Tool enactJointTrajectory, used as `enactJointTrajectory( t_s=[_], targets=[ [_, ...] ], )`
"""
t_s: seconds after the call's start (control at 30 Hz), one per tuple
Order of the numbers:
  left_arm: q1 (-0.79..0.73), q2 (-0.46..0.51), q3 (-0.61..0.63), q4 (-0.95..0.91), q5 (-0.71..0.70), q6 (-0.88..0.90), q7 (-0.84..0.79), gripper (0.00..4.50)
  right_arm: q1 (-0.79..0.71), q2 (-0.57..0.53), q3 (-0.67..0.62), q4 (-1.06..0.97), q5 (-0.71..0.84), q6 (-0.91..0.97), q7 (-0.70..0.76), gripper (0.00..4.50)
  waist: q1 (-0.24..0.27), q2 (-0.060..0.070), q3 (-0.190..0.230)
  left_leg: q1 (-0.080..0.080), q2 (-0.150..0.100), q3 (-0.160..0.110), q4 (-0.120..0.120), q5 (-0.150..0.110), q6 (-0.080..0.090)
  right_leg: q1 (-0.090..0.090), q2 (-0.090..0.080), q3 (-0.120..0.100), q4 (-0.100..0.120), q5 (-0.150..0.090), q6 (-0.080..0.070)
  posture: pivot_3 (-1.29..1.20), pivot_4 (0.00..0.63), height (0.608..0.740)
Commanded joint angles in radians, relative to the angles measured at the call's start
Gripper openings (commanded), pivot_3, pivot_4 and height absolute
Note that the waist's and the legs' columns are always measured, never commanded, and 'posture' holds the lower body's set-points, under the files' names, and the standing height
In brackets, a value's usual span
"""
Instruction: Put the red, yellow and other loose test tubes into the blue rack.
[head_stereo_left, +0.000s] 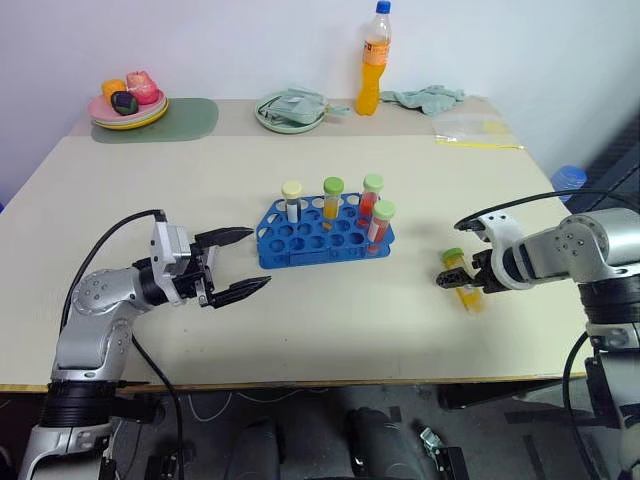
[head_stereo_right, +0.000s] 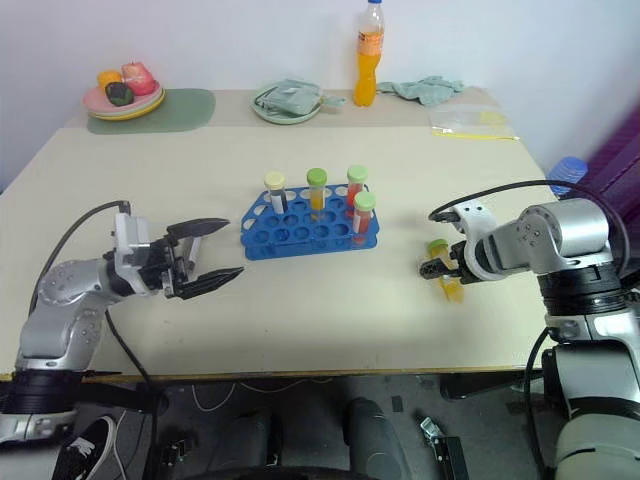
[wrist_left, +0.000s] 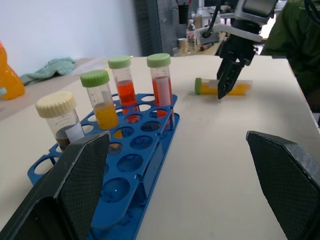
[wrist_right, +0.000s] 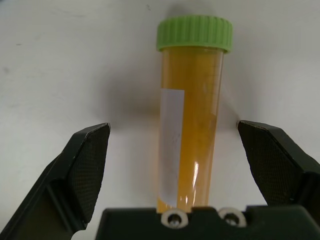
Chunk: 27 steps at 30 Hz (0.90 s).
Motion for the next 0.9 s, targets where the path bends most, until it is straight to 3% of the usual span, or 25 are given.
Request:
enactJointTrajectory(
  t_s=[0.03,0.07,0.13,0.33,0.5,0.6,0.7,0.8,0.9],
  targets=[
    [0.004,0.016,0.029,-0.037,-0.021,-0.002,0.008,4.5,-0.017,0.007,0.022,-0.006,-0.043,0.006,0.018,4.48,0.0,0.0,0.0,0.0,0.0,0.0,0.0,0.0,0.0,0.0,0.0,0.0,0.0,0.0,0.0,0.0,0.15,0.74],
    [0.004,0.017,0.028,-0.036,-0.022,-0.002,0.009,4.5,-0.006,0.007,0.022,-0.004,-0.053,0.006,0.022,4.48,0.0,0.0,0.0,0.0,0.0,0.0,0.0,0.0,0.0,0.0,0.0,0.0,0.0,0.0,0.0,0.0,0.15,0.74],
    [0.004,0.019,0.027,-0.032,-0.024,-0.005,0.008,4.5,0.01,0.009,0.02,-0.006,-0.076,0.006,0.027,3.69,0.0,0.0,0.0,0.0,0.0,0.0,0.0,0.0,0.0,0.0,0.0,0.0,0.0,0.0,0.0,0.0,0.15,0.74],
    [-0.006,0.017,0.016,-0.015,-0.019,-0.015,0.003,4.5,0.023,0.026,-0.007,-0.046,-0.121,0.006,0.034,0.85,-0.001,-0.001,0.0,0.0,0.0,0.0,0.0,0.0,0.0,0.0,0.0,0.0,0.0,0.0,0.0,0.0,0.15,0.74],
    [-0.017,0.016,0.012,-0.005,-0.02,-0.015,-0.005,4.5,0.066,-0.001,-0.014,-0.213,-0.119,0.0,0.103,0.78,0.0,0.0,0.0,0.0,0.0,-0.001,0.0,0.0,0.0,0.0,0.0,-0.001,0.0,0.0,0.0,0.0,0.15,0.74],
    [-0.026,0.019,0.011,0.008,-0.018,-0.015,-0.011,4.5,0.176,-0.102,0.038,-0.46,-0.028,-0.048,0.259,0.78,0.004,0.0,0.0,-0.001,0.0,-0.001,0.0,0.0,0.0,0.0,0.0,-0.001,0.0,0.0,0.0,0.0,0.15,0.74],
    [-0.038,0.024,0.011,0.022,-0.017,-0.018,-0.019,4.5,0.323,-0.148,0.039,-0.684,-0.052,-0.336,0.404,0.78,0.007,-0.001,0.0,-0.001,0.0,-0.003,0.0,0.0,0.0,0.0,0.0,-0.003,-0.001,0.0,0.001,0.0,0.15,0.74],
    [-0.057,0.03,0.01,0.035,-0.017,-0.018,-0.025,4.5,0.423,0.032,-0.062,-0.737,-0.12,-0.674,0.366,0.78,-0.002,-0.002,-0.001,-0.001,0.0,-0.003,0.0,0.0,0.0,0.0,0.001,-0.003,0.0,0.0,0.001,0.0,0.15,0.74],
    [-0.07,0.034,0.012,0.047,-0.015,-0.017,-0.03,4.5,0.461,0.201,-0.087,-0.727,-0.179,-0.881,0.312,0.78,-0.002,-0.001,-0.001,0.001,0.0,-0.003,0.001,0.0,0.0,0.0,0.003,-0.001,0.001,0.0,0.001,0.0,0.15,0.74]
  ],
)
